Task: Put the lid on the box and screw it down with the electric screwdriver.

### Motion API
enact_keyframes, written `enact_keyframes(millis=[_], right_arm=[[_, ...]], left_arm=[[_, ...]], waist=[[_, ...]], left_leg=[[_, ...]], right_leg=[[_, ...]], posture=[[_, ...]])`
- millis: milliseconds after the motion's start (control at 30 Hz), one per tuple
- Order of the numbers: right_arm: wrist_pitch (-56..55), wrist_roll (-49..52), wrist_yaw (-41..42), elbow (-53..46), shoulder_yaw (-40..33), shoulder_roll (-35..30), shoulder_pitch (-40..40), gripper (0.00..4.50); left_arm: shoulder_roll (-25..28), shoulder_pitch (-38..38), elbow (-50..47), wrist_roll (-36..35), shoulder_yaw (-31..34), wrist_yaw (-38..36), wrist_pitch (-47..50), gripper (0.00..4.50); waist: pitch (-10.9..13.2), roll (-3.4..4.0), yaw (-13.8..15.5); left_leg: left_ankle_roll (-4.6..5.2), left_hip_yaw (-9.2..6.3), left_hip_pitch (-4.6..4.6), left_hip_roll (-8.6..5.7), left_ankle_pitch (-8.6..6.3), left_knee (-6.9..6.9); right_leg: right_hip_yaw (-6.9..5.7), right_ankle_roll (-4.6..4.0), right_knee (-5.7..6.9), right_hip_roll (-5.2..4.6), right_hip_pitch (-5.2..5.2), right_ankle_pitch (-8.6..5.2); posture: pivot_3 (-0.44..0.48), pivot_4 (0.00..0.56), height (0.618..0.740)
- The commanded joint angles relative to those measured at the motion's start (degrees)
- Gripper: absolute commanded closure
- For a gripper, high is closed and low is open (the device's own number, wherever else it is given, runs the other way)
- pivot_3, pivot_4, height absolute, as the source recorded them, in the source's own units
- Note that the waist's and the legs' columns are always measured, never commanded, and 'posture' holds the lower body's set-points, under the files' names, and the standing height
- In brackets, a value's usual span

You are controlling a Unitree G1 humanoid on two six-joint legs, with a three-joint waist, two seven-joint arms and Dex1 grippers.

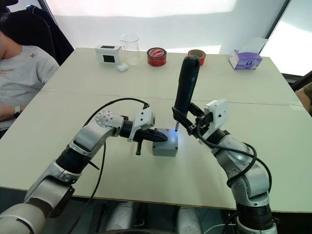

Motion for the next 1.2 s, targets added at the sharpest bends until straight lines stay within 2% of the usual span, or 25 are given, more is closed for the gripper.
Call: enact_keyframes(millis=[33,233,267,333,467,533,600,733,833,967,1067,1200], right_arm=[[6.85,11.29,-2.45,-3.42,-8.46,-4.47,-7.47,2.74],[17.60,31.48,-11.77,4.01,-21.00,-12.36,-17.54,2.74],[21.48,34.81,-13.99,7.15,-22.40,-15.37,-18.67,2.74],[26.78,34.21,-15.39,14.90,-23.81,-22.36,-21.68,2.74],[44.03,25.44,-14.78,29.26,-12.72,-38.02,-25.96,2.74],[53.66,25.42,-12.11,35.35,-8.27,-41.16,-30.03,2.74],[55.87,23.56,-6.50,37.25,-3.21,-43.60,-31.68,2.74],[49.47,12.87,1.93,43.40,7.82,-45.32,-33.95,2.74],[39.12,3.16,14.25,46.54,18.36,-46.82,-34.40,2.74],[32.48,-8.94,23.80,57.65,28.15,-44.62,-41.41,2.74],[28.05,-15.95,29.37,65.56,32.11,-42.44,-45.32,2.74],[24.61,-22.64,33.76,73.22,33.95,-39.65,-47.66,2.74]], left_arm=[[-0.50,-0.93,1.55,0.15,1.33,0.69,-0.75,4.50],[-1.46,-1.34,1.87,-2.13,4.71,1.75,-0.68,4.50],[-1.69,-1.32,1.64,-2.58,5.64,2.32,-0.65,4.50],[-1.56,-1.01,0.14,-5.11,8.80,3.20,0.86,4.50],[0.15,-0.88,-6.49,-14.18,16.79,3.44,8.82,4.50],[1.35,-0.88,-9.18,-17.36,19.17,3.60,11.85,4.50],[2.54,-0.46,-12.06,-19.66,20.11,3.79,14.37,4.50],[7.28,3.25,-19.02,-22.47,19.95,2.84,18.12,4.50],[11.99,7.83,-23.56,-22.66,19.29,2.84,19.45,4.50],[15.17,11.78,-26.16,-22.47,19.38,4.36,19.58,4.50],[15.64,12.57,-27.53,-23.34,19.84,5.76,20.27,4.50],[15.58,12.52,-28.40,-24.02,19.98,7.52,20.75,4.50]], waist=[[0.21,0.21,0.01],[0.33,0.33,-0.01],[0.36,0.30,0.06],[0.47,0.32,0.03],[0.76,0.39,-0.09],[0.82,0.37,-0.20],[0.97,0.59,-0.45],[1.23,0.87,-0.92],[1.25,0.89,-1.22],[1.32,0.85,-1.44],[1.33,0.84,-1.29],[1.33,0.84,-1.25]], left_leg=[[0.00,0.01,-0.07,0.00,0.00,0.00],[-0.01,0.03,-0.91,0.00,0.07,0.04],[-0.01,0.04,-0.94,0.00,0.07,0.04],[-0.01,0.06,-0.96,-0.01,0.07,0.03],[0.07,0.21,-1.03,-0.06,0.04,0.06],[0.07,0.23,-1.06,-0.01,0.04,0.03],[0.04,0.23,-1.08,0.03,0.06,0.01],[0.02,0.28,-1.08,0.05,0.07,-0.02],[-0.01,0.32,-1.09,0.00,0.09,-0.01],[-0.27,0.35,-1.10,-0.04,0.24,0.05],[-0.35,0.38,-1.10,-0.07,0.29,0.06],[-0.41,0.38,-1.10,-0.06,0.32,0.04]], right_leg=[[0.00,-0.04,0.00,-0.02,-0.06,0.03],[-0.04,0.12,0.10,0.04,-0.64,0.22],[-0.05,0.14,0.10,0.04,-0.68,0.23],[-0.10,0.15,0.12,0.05,-0.67,0.23],[-0.09,0.14,0.12,0.04,-0.78,0.23],[-0.06,0.13,0.10,0.07,-0.85,0.22],[-0.06,0.14,0.11,0.11,-0.92,0.23],[-0.05,0.19,0.16,0.23,-0.95,0.25],[-0.05,0.23,0.18,0.32,-0.98,0.24],[-0.03,0.33,0.17,0.28,-0.97,0.26],[0.00,0.34,0.17,0.24,-0.98,0.26],[0.00,0.36,0.17,0.25,-0.97,0.27]], posture=[[0.000,0.150,0.715],[0.000,0.150,0.715],[0.000,0.150,0.715],[0.000,0.150,0.715],[0.000,0.150,0.715],[0.000,0.150,0.715],[0.000,0.150,0.715],[0.000,0.150,0.715],[0.000,0.150,0.715],[0.000,0.150,0.715],[0.000,0.150,0.715],[0.000,0.150,0.715]])
